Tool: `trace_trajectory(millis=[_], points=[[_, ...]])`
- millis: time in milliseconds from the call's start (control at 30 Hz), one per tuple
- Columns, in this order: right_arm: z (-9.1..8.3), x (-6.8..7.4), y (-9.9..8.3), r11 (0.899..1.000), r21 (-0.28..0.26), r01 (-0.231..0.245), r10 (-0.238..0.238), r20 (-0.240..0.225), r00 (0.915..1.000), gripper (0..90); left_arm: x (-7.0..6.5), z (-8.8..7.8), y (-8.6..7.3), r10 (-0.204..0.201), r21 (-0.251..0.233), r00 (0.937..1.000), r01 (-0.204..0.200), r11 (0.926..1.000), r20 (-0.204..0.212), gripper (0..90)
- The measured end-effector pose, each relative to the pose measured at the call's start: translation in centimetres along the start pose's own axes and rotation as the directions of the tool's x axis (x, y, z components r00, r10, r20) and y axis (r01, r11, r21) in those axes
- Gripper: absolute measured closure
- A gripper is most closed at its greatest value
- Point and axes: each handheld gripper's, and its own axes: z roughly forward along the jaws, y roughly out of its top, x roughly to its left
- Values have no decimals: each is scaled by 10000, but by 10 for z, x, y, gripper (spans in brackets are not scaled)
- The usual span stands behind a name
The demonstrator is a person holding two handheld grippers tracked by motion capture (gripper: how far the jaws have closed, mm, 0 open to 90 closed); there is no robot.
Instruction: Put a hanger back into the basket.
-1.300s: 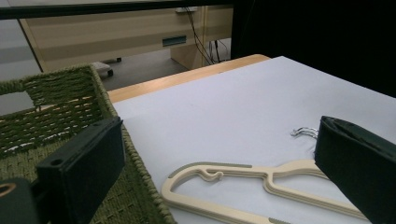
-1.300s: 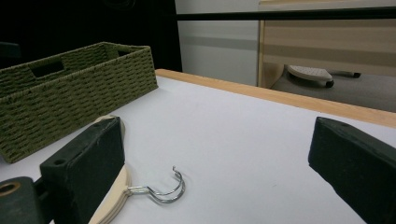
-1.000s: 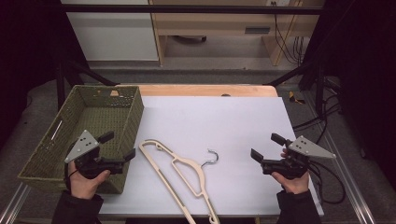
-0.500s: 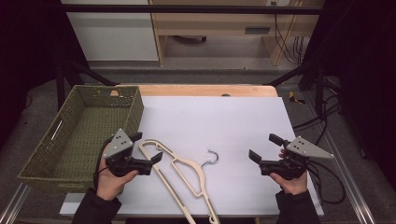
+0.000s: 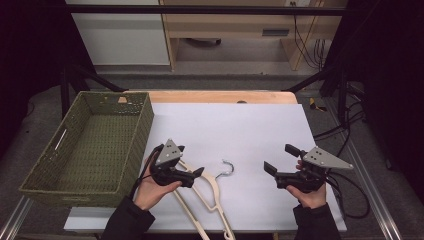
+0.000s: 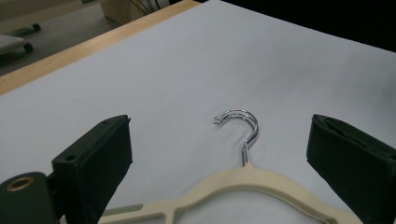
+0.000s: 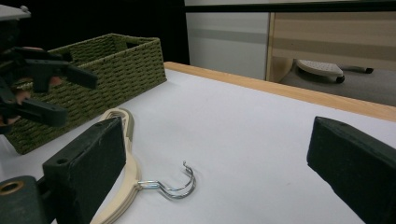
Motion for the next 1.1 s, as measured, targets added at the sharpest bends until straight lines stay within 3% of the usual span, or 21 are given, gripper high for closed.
trace_trajectory(millis=[133,300,467,600,633,900,1100], points=[[0,0,0,10000,6,-2,2,11,10000,53,-5,14,2,88,316,9998,-93,9995,154,92],[-1,0,0,10000,-13,2,-2,3,10000,54,-15,45,1,139,900,9987,-182,9958,485,143],[-1,-1,1,10000,-53,-49,49,6,10000,56,-20,67,-3,224,1404,9976,-314,9896,652,219],[0,0,0,10000,3,-34,34,-16,10000,57,-23,82,-8,288,1913,9967,-430,9806,762,288],[0,0,0,10000,25,-14,14,-39,10000,57,-23,84,-9,404,2067,9962,-556,9768,770,308],[0,0,0,10000,17,-18,18,-63,10000,58,-20,104,-19,99,2706,9962,-330,9621,861,546],[1,0,0,10000,45,-46,46,-79,10000,58,-19,108,-22,-145,2911,9958,-125,9566,906,679]])
